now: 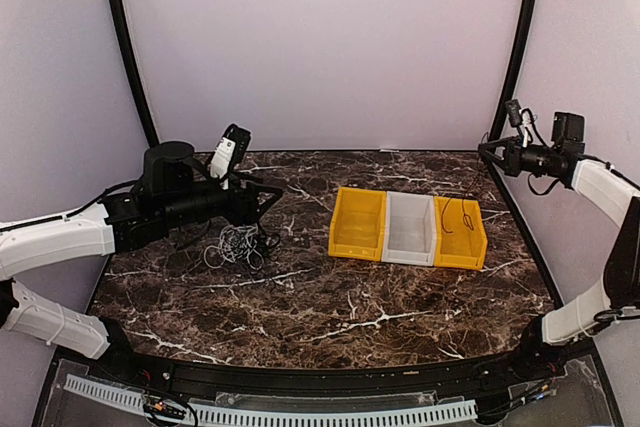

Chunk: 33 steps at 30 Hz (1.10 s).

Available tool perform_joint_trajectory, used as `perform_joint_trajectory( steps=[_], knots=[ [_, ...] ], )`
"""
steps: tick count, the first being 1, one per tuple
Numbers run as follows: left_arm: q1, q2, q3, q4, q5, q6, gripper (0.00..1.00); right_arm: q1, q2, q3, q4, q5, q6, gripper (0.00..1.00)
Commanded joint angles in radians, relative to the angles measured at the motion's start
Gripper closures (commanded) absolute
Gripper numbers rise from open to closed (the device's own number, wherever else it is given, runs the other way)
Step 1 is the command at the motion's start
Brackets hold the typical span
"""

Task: Untangle the cables

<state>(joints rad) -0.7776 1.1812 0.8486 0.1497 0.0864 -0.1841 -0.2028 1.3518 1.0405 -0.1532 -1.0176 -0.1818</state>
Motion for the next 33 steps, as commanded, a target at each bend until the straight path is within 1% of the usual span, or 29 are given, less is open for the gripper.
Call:
perform_joint_trajectory(
  steps=[1, 4, 9, 12, 15, 17, 23, 28, 33],
  knots=[
    [-0.005, 0.006, 0.034, -0.001, 0.020, -0.012, 0.38, -0.044, -0.039, -0.023, 0.034, -0.052, -0.010, 1.00],
    [-0.004, 0.010, 0.036, 0.003, 0.024, -0.014, 0.38, -0.066, -0.048, -0.035, 0.023, -0.053, -0.029, 1.00],
    [-0.006, 0.018, 0.036, 0.004, 0.030, -0.022, 0.38, -0.066, -0.050, -0.068, -0.031, -0.009, -0.119, 1.00],
    [-0.008, 0.016, 0.031, 0.005, 0.029, -0.031, 0.38, -0.051, -0.035, -0.081, -0.106, 0.012, -0.182, 1.00],
    [-0.010, 0.007, 0.000, 0.021, 0.024, -0.038, 0.38, -0.011, -0.002, -0.090, -0.220, 0.063, -0.279, 1.00],
    [-0.012, -0.002, -0.026, 0.041, 0.022, -0.042, 0.38, 0.015, 0.018, -0.102, -0.265, 0.091, -0.315, 1.00],
    [-0.023, -0.034, -0.106, 0.098, -0.009, -0.053, 0.38, 0.103, 0.051, -0.143, -0.306, 0.267, -0.366, 1.00],
    [-0.031, -0.061, -0.149, 0.114, -0.006, -0.107, 0.39, 0.133, 0.108, -0.116, -0.322, 0.401, -0.351, 1.00],
    [-0.035, -0.064, -0.161, 0.109, -0.020, -0.141, 0.38, 0.195, 0.162, -0.102, -0.328, 0.535, -0.358, 1.00]
  ],
)
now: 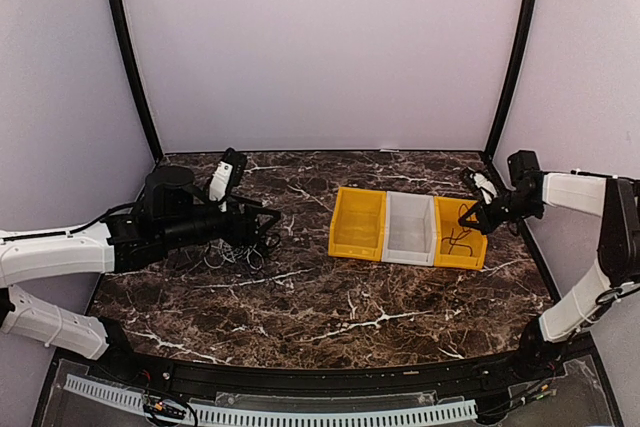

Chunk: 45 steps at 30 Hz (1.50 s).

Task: Untangle the cables

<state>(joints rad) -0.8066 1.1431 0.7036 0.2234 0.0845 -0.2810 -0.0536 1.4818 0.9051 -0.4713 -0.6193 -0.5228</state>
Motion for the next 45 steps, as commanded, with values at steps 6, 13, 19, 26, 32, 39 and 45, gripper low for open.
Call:
perform_joint_trajectory(
  steps=[6, 13, 19, 26, 32, 39, 45],
  knots=[
    [-0.006, 0.025, 0.044, -0.020, -0.088, -0.074, 0.38, 0.119, 0.115, 0.084, -0.038, 0.237, -0.009, 1.00],
    [-0.006, 0.173, 0.181, -0.214, -0.270, -0.133, 0.36, 0.128, 0.127, 0.111, -0.056, 0.331, -0.022, 0.85],
    [0.008, 0.272, 0.347, -0.395, -0.429, -0.159, 0.22, 0.128, 0.040, 0.127, -0.108, 0.341, -0.032, 0.54],
    [0.160, 0.282, 0.375, -0.403, -0.388, -0.195, 0.13, 0.129, -0.116, 0.161, -0.172, 0.298, -0.031, 0.37],
    [0.259, 0.338, 0.352, -0.276, -0.397, -0.118, 0.09, 0.147, -0.143, 0.174, -0.172, 0.133, -0.004, 0.38],
    [0.345, 0.536, 0.474, -0.275, -0.277, -0.143, 0.10, 0.165, -0.245, 0.112, -0.108, 0.106, 0.010, 0.37],
    [0.351, 0.670, 0.485, -0.233, -0.224, -0.167, 0.10, 0.173, -0.369, 0.054, -0.085, 0.163, -0.019, 0.36]
  ],
)
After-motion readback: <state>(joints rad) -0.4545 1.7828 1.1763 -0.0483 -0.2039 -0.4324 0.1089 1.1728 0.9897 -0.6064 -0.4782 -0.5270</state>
